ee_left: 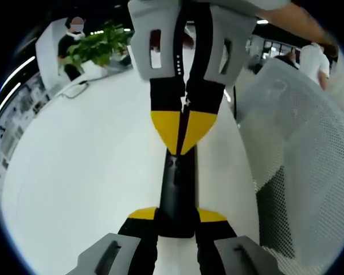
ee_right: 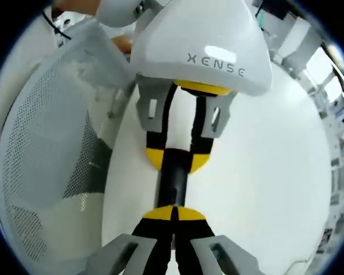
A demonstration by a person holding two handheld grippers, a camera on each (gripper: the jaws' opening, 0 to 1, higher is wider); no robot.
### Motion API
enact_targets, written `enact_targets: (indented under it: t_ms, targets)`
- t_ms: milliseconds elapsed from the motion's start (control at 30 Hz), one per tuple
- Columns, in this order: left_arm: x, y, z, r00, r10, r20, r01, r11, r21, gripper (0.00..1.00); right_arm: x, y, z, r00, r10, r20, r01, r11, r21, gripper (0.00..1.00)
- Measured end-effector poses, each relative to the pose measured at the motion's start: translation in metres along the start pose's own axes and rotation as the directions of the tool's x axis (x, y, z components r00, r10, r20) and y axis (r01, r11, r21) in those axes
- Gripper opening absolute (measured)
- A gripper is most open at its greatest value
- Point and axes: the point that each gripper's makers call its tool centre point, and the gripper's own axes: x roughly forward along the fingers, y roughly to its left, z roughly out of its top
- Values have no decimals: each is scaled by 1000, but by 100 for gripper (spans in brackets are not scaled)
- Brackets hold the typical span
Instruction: Press the specified remote control buttons in sequence, fully releasing each button before pressing the next.
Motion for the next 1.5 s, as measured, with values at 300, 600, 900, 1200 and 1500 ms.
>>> enact_targets:
  t_ms: [300, 600, 900, 1200, 1500]
  targets:
    - [0, 0, 0, 1000, 0, -1, 0, 1000, 0, 23, -5, -2, 4, 1000, -10, 6, 10, 1000, -7, 0]
    - [0, -1, 0, 1000, 0, 3, 0, 1000, -1, 23, 3, -2, 7, 1000, 2, 3, -2, 1000, -13, 0]
    - [-1, -2, 1, 1000, 0, 10, 0, 1000, -3, 23, 19, 2, 2, 999, 34, -15, -34, 999, -8, 0]
    - [-1, -2, 1, 1000, 0, 13, 0, 1000, -5, 23, 29, 2, -4, 998, 50, -46, -51, 999, -19, 0]
    - [-1, -2, 1, 1000, -2, 15, 2, 1000, -5, 23, 31, 1, -4, 997, 57, -51, -58, 998, -20, 0]
